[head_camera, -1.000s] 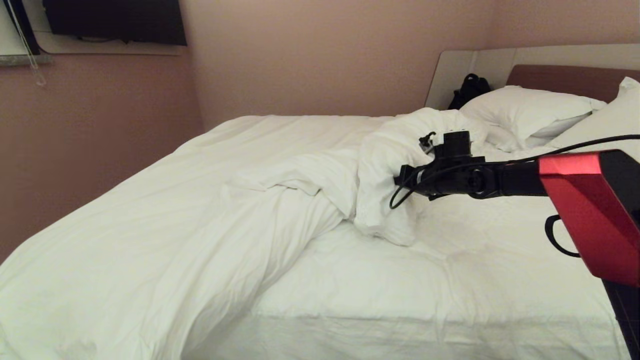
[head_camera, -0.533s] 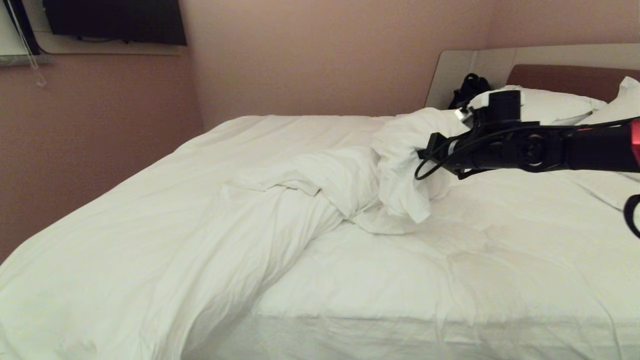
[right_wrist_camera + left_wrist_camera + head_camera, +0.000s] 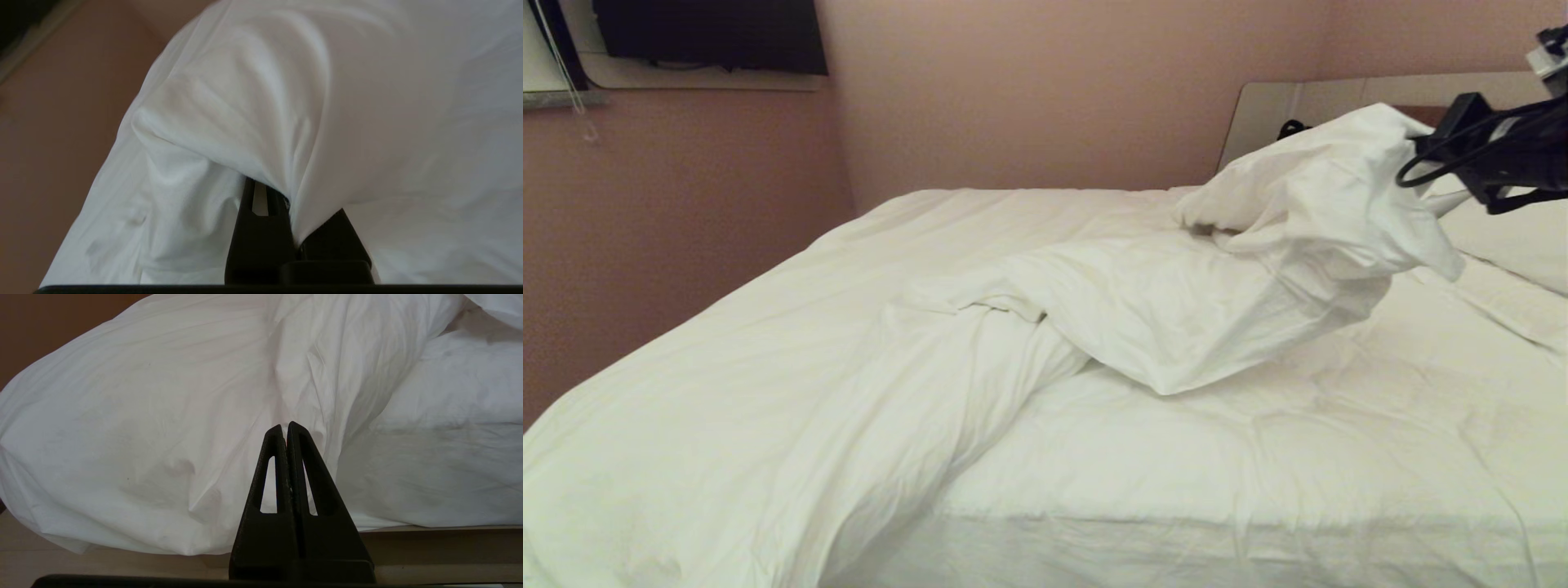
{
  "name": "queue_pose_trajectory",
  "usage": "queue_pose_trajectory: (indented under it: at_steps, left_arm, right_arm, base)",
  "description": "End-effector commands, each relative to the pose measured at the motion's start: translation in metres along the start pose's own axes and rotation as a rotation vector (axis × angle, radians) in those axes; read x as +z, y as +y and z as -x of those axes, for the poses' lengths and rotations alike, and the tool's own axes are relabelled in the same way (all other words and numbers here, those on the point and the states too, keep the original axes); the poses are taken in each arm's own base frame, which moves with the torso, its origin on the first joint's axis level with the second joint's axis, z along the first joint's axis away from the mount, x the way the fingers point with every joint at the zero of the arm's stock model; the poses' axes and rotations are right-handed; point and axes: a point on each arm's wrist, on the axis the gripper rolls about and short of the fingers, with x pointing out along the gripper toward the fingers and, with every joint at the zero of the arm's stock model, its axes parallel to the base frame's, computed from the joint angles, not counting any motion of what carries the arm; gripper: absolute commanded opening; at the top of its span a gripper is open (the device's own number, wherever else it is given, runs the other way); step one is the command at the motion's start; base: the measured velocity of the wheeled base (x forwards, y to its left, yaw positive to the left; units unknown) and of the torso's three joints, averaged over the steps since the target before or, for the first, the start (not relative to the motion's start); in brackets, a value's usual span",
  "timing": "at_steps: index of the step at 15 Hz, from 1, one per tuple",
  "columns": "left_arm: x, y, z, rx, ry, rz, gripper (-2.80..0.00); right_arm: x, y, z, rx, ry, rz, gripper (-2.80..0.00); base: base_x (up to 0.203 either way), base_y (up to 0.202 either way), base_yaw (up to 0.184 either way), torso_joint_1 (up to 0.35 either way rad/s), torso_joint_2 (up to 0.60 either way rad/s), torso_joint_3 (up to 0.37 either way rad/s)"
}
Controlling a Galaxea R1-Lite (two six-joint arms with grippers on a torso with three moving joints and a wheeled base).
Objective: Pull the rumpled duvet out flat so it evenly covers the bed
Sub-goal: Flatten the corners of the folded blanket
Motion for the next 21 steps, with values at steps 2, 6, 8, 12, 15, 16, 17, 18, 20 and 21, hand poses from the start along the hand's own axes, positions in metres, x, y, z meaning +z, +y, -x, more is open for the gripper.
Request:
queue_pose_trajectory:
  at_steps: [2,6,8,12,15,16,17,18,20,21]
  left_arm:
    - [0.0,0.0,0.0,0.0,-0.001,0.0,-2.8]
    - [0.0,0.0,0.0,0.0,-0.001,0.0,-2.8]
    - [0.0,0.0,0.0,0.0,-0.001,0.0,-2.8]
    - [0.0,0.0,0.0,0.0,-0.001,0.0,-2.8]
    - [0.0,0.0,0.0,0.0,-0.001,0.0,-2.8]
    - [0.0,0.0,0.0,0.0,-0.001,0.0,-2.8]
    - [0.0,0.0,0.0,0.0,-0.001,0.0,-2.8]
    - [0.0,0.0,0.0,0.0,-0.001,0.0,-2.8]
    - [0.0,0.0,0.0,0.0,-0.001,0.0,-2.8]
    - [0.0,0.0,0.0,0.0,-0.001,0.0,-2.8]
  right_arm:
    - [0.031,-0.015,0.051,-0.098,-0.111,-0.001,-2.8]
    - [0.06,-0.062,0.093,-0.259,-0.219,-0.019,-2.8]
    - [0.071,-0.082,0.115,-0.298,-0.247,-0.028,-2.8]
    - [0.083,-0.11,0.15,-0.399,-0.31,-0.046,-2.8]
    - [0.091,-0.128,0.182,-0.5,-0.381,-0.05,-2.8]
    - [0.093,-0.132,0.193,-0.509,-0.39,-0.051,-2.8]
    - [0.095,-0.136,0.204,-0.49,-0.385,-0.056,-2.8]
    - [0.097,-0.14,0.212,-0.466,-0.382,-0.07,-2.8]
    - [0.103,-0.151,0.223,-0.464,-0.394,-0.107,-2.8]
    - [0.104,-0.156,0.226,-0.476,-0.4,-0.115,-2.8]
  base:
    - [0.0,0.0,0.0,0.0,0.0,0.0]
    - [0.0,0.0,0.0,0.0,0.0,0.0]
    - [0.0,0.0,0.0,0.0,0.0,0.0]
    - [0.0,0.0,0.0,0.0,0.0,0.0]
    - [0.0,0.0,0.0,0.0,0.0,0.0]
    - [0.0,0.0,0.0,0.0,0.0,0.0]
    - [0.0,0.0,0.0,0.0,0.0,0.0]
    - [0.0,0.0,0.0,0.0,0.0,0.0]
    - [0.0,0.0,0.0,0.0,0.0,0.0]
    - [0.0,0.0,0.0,0.0,0.0,0.0]
